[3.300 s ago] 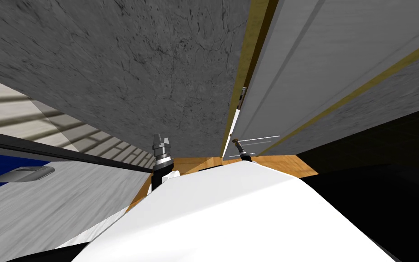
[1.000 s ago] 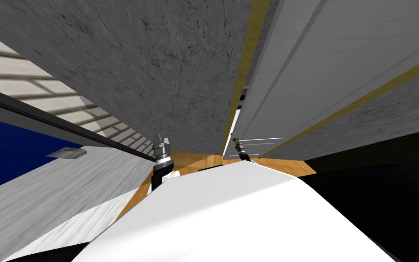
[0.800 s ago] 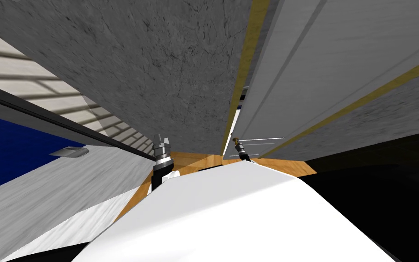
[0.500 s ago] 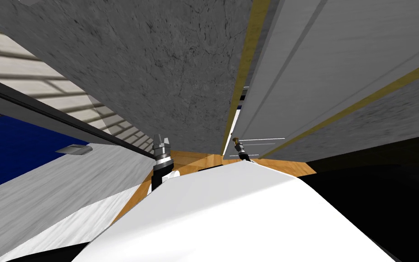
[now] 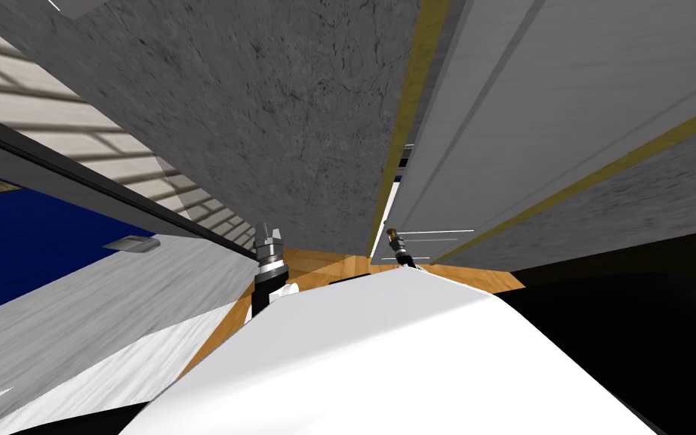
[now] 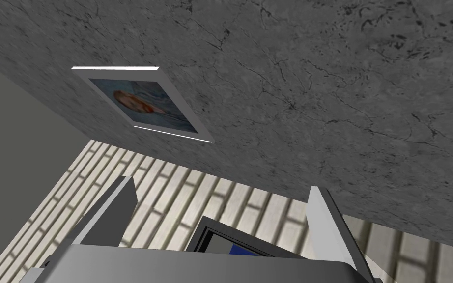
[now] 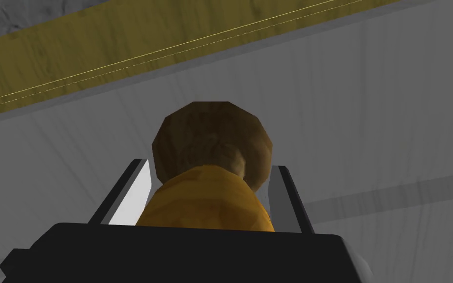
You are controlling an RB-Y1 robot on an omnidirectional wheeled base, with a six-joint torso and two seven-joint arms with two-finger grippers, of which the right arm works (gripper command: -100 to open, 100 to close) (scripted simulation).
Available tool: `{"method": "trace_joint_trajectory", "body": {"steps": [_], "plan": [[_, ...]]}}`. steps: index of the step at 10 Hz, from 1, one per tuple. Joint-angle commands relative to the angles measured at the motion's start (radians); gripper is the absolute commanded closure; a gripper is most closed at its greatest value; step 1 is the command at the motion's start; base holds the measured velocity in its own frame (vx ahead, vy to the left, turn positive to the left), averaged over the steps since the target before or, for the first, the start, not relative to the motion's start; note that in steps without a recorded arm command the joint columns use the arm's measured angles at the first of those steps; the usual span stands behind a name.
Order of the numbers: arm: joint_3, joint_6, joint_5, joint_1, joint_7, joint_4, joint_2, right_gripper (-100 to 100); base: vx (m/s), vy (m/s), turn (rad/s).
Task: Pull the door open
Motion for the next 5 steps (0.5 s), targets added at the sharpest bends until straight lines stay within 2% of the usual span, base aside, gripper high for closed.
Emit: {"method": "trace_joint_trajectory", "body": {"steps": [1,4,5], "plan": [[0.006,-0.001,-0.012,-0.008,-0.05,0.004,0.003,100,-0.049,-0.021,0.069],[0.01,0.0,-0.02,-0.011,-0.108,0.006,0.003,100,-0.03,-0.01,0.03],[0.013,0.002,-0.028,-0.014,-0.146,0.007,0.004,100,-0.029,-0.008,0.035]]}}
